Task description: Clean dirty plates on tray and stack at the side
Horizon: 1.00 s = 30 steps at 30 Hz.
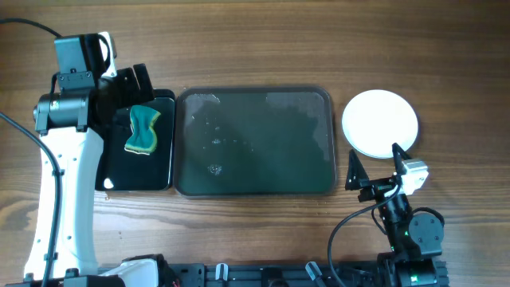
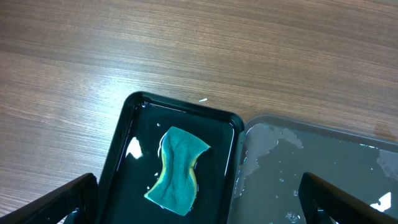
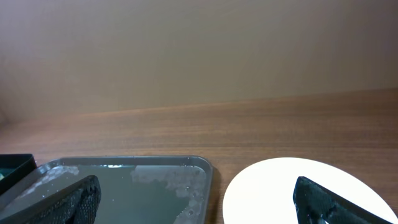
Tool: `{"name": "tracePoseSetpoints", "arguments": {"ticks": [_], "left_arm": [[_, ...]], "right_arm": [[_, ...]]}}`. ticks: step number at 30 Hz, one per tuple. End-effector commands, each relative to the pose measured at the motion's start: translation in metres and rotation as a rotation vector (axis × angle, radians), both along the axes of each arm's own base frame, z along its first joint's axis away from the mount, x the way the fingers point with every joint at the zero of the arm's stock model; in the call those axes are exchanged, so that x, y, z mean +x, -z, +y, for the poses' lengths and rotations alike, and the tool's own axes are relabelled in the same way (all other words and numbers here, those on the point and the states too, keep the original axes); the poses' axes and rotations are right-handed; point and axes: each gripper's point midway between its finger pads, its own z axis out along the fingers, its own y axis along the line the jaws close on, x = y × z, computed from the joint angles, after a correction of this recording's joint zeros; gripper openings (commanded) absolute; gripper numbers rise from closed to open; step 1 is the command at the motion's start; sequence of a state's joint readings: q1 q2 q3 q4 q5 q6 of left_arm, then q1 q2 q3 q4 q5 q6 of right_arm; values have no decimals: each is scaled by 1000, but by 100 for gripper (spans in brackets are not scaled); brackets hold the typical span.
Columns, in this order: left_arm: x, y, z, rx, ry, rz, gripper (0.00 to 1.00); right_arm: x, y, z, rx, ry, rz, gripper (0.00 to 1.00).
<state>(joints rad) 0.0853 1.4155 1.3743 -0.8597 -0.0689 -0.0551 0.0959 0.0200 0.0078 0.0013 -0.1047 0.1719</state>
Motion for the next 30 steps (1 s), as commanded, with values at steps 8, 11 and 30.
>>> {"name": "tracePoseSetpoints", "arguments": {"ticks": [8,11,30], "left_arm": [[1,1,-3,-17,-1,-3,100],[-1,-4,-3,-15,-1,-14,100],[-102,-9,-48,-40,172,-773,100]], "right_arm": [[-1,-3,4,15,-22,-11,100],[-1,-3,4,15,-22,-11,100],[-1,-3,4,16,-22,-11,100]]}}
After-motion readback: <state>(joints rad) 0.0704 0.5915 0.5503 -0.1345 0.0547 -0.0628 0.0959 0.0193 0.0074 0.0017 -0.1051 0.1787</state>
